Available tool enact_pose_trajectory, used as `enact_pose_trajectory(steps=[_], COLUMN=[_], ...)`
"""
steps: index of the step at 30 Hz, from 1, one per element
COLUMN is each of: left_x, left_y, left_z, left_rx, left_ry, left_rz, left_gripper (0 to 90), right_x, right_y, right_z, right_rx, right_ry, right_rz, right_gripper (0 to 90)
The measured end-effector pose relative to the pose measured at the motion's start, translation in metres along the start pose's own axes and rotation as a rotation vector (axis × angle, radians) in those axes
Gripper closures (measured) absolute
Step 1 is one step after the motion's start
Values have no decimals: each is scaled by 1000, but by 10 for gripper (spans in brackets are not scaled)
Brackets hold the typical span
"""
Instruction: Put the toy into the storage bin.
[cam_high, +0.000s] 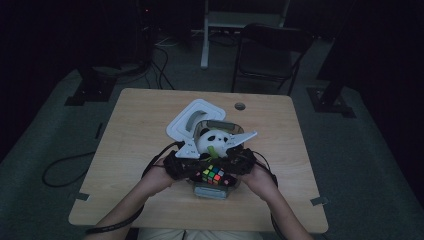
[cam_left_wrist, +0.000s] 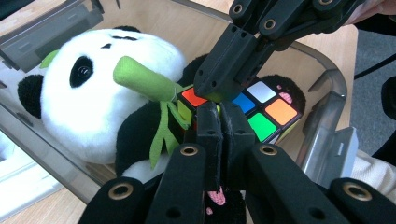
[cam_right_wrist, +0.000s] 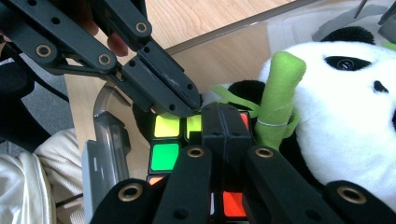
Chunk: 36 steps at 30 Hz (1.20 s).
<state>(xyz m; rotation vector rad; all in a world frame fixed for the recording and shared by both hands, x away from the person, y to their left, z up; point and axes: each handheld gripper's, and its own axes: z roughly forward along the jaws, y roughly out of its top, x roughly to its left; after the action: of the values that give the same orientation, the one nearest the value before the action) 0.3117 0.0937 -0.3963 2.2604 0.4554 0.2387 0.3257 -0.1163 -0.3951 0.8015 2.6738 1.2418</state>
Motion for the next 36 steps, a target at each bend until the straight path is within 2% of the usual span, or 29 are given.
enact_pose_trajectory(steps=[2, 5, 7, 9, 10, 12, 15, 17, 19, 22, 23, 24, 25, 27, 28, 29, 30, 31, 32, 33, 35, 36], left_x=[-1, -1, -2, -7, -7, -6, -3, -5, -5, -4, -5, -6, -4, -5, -6, -7, -7, -7, -4, -1, 5, 7], left_y=[-1, -1, 0, 4, 5, 4, 2, 4, 5, 5, 5, 5, 4, 5, 5, 6, 7, 9, 10, 10, 10, 9], left_z=[2, 4, 11, 12, 14, 16, 16, 18, 19, 19, 18, 17, 14, 7, 3, -1, -5, -9, -12, -15, -19, -21], left_rx=[11, 16, 20, 42, 37, 32, 35, 49, 57, 56, 54, 42, 24, -16, -33, -57, -67, -75, -83, -91, -93, -96], left_ry=[8, 20, -34, 6, 11, 2, -8, 13, 15, 10, 19, 11, -19, -60, -86, -104, -113, -103, -97, -107, -73, -74], left_rz=[9, 5, 1, 44, 44, 39, 32, 54, 57, 39, 38, 42, 21, 8, 8, -3, 0, 2, -11, -26, -50, -58], left_gripper=[883, 889, 900, 900, 900, 900, 900, 900, 900, 900, 900, 900, 900, 900, 869, 777, 752, 745, 679, 639, 620, 590], right_x=[2, 1, 0, 2, 0, -5, -4, -3, -4, -4, -4, -4, -4, -6, -5, -4, -1, 0, 0, -1, -6, -7], right_y=[0, -2, -4, -3, -4, -7, -5, -4, -4, -4, -3, -3, -3, -4, -3, -2, -1, 0, 1, 1, 0, 0], right_z=[3, 5, 8, 10, 10, 10, 11, 12, 12, 13, 13, 12, 11, 4, 0, -4, -9, -12, -14, -16, -20, -21], right_rx=[14, 8, 1, 15, 10, -3, 10, 23, 32, 36, 38, 34, 28, -5, -12, -20, -33, -45, -61, -71, -97, -106], right_ry=[-21, -18, -30, -48, -39, -12, -29, -41, -47, -49, -48, -44, -30, 15, 41, 40, 28, 25, 10, -11, -11, -14], right_rz=[-17, -7, -1, -3, -2, 32, 17, 1, 4, 3, 6, 20, 12, 39, 42, 25, 22, 17, 17, 24, 60, 71], right_gripper=[900, 900, 900, 900, 900, 900, 900, 900, 900, 900, 900, 900, 900, 900, 900, 900, 900, 857, 793, 733, 605, 562])
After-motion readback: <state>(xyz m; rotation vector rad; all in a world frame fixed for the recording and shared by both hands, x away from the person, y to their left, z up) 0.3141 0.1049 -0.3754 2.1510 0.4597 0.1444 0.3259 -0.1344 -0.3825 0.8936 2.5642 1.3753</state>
